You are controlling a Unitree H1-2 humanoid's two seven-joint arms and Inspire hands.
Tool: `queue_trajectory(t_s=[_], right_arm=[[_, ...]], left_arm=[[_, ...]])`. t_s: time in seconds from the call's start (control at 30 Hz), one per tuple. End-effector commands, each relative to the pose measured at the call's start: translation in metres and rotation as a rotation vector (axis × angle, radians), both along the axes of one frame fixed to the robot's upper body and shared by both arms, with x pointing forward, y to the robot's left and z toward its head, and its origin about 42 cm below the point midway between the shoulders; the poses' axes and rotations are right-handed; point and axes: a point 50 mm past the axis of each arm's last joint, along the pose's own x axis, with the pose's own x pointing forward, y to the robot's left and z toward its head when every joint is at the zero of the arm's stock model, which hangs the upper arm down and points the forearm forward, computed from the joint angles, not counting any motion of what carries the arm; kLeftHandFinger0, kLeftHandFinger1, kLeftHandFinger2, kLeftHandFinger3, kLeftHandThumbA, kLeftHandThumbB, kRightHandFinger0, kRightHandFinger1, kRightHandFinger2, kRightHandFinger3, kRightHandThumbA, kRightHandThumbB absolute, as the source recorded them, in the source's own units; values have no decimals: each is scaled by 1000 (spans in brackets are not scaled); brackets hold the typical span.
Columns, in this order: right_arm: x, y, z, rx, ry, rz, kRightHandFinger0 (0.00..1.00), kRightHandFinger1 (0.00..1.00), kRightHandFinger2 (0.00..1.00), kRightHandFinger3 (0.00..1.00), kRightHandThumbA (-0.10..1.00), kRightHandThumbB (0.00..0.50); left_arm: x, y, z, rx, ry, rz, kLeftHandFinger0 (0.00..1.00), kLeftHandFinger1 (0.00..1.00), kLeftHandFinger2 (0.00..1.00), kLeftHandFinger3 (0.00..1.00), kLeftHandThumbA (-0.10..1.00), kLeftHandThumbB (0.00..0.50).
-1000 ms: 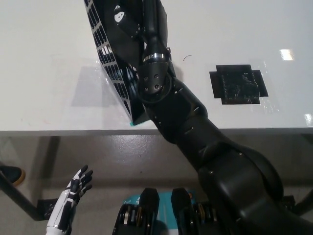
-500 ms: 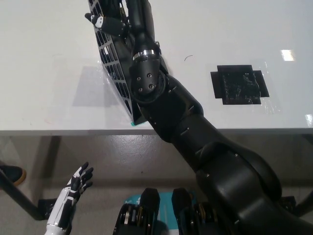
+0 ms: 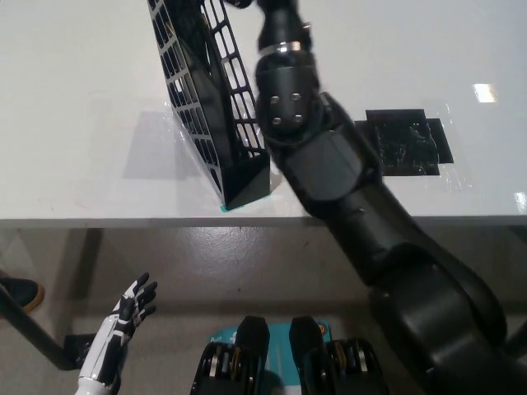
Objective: A notebook is kept standing on the table on the right hand side and a black shelf is kept on the left hand side and the robot uses its right hand to grab the notebook and places it in the shelf
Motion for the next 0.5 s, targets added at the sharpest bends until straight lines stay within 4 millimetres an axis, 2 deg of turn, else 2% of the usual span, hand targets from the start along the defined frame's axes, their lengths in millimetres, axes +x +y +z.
queue_trajectory(t_s=[0.0,0.03,0.07,0.13,0.2,0.3,0.37,0.4,0.47], right_arm=[[-76,-78,104,-46,-367,21,1000,1000,1000,1000,1000,407],[-81,-81,106,-44,-375,23,1000,1000,1000,1000,1000,407],[-100,-98,110,-43,-418,5,1000,1000,1000,1000,1000,427],[-121,-115,111,-59,-455,-15,1000,1000,1000,1000,1000,449],[-151,-139,103,-79,-526,3,1000,1000,1000,1000,1000,441],[-186,-161,70,-63,-540,21,1000,1000,1000,1000,1000,471],[-202,-169,54,-73,-534,17,1000,1000,1000,1000,1000,479],[-221,-175,31,-75,-527,25,1000,1000,1000,1000,1000,448],[-235,-180,12,-87,-515,37,1000,1000,1000,1000,1000,434]], left_arm=[[6,6,11,4,-44,-10,1000,1000,1000,1000,1000,182],[7,6,11,5,-45,-9,1000,1000,1000,1000,1000,182],[7,6,12,7,-46,-7,1000,1000,1000,1000,1000,177],[8,7,12,8,-49,-6,1000,1000,1000,1000,1000,181],[9,7,13,12,-49,-3,1000,1000,1000,1000,1000,179],[10,7,15,11,-44,-2,1000,1000,1000,1000,1000,191],[12,7,14,7,-44,-2,1000,1000,1000,1000,1000,204],[10,7,13,12,-45,-6,1000,1000,1000,1000,1000,193],[10,7,13,19,-44,-8,1000,1000,1000,1000,1000,198]])
